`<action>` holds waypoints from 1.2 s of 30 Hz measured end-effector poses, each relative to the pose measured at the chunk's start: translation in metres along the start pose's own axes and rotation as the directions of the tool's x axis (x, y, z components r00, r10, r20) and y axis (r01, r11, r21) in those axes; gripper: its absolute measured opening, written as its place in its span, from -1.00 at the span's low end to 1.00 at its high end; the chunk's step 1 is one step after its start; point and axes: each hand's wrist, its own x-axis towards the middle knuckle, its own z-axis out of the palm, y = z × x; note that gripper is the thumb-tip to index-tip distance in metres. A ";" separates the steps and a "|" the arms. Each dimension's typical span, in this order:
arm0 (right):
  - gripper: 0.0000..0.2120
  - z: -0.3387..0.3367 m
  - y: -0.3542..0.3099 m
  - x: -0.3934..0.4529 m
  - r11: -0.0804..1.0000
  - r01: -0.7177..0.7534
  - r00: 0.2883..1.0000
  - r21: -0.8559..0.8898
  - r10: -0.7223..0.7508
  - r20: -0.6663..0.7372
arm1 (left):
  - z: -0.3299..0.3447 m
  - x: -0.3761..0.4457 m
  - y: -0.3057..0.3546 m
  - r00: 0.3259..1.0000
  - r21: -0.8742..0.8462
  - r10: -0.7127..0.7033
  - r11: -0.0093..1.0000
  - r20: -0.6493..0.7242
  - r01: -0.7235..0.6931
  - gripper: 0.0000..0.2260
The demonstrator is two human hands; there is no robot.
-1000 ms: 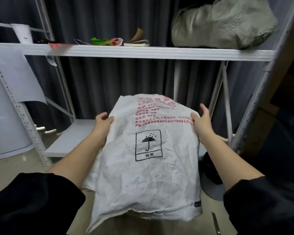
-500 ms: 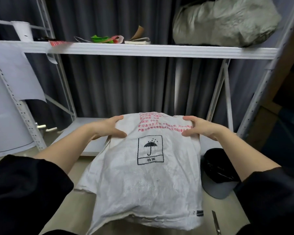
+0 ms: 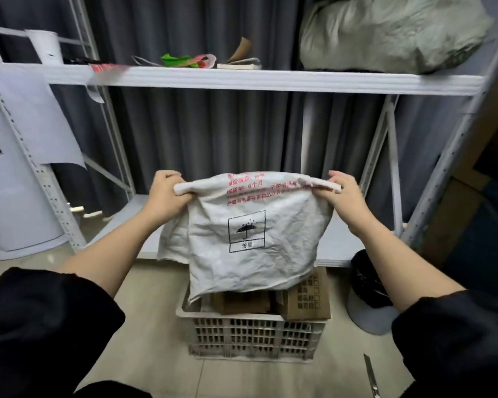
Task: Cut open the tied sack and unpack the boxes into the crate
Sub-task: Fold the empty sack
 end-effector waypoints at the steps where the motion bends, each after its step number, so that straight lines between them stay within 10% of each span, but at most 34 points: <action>1: -0.88 0.003 -0.003 -0.002 0.994 -0.049 0.999 0.097 0.047 0.028 | -0.003 -0.002 -0.002 0.999 -0.092 -0.039 0.995 0.012 0.040 -0.87; 11: -0.79 0.114 -0.060 -0.012 0.983 0.123 0.973 0.136 -0.092 -0.211 | -0.036 -0.013 -0.050 0.907 -0.371 -0.320 0.905 -0.272 0.208 -0.78; 13: -0.57 0.130 -0.062 -0.012 0.934 -0.061 0.998 0.353 0.056 0.025 | -0.053 -0.014 -0.070 0.887 -0.370 -0.340 0.903 -0.313 0.216 -0.83; 16: -0.27 0.150 -0.050 -0.016 0.874 -0.357 0.854 0.329 0.163 0.495 | -0.078 -0.016 -0.103 0.874 -0.367 -0.340 0.907 -0.348 0.207 -0.91; 21: -0.51 0.199 -0.026 -0.031 0.919 -0.377 0.628 0.114 0.164 0.760 | -0.095 -0.014 -0.154 0.861 -0.422 -0.404 0.870 -0.311 0.256 -0.95; 31: -0.72 0.352 0.009 -0.021 0.967 -0.237 0.893 -0.092 0.254 0.372 | -0.082 0.004 -0.252 0.694 -0.356 -0.615 0.786 -0.374 0.505 -0.64; 36: -0.82 0.422 0.049 -0.030 0.957 -0.270 0.887 -0.109 0.292 0.359 | -0.068 0.009 -0.317 0.617 -0.376 -0.756 0.649 -0.219 0.662 -0.45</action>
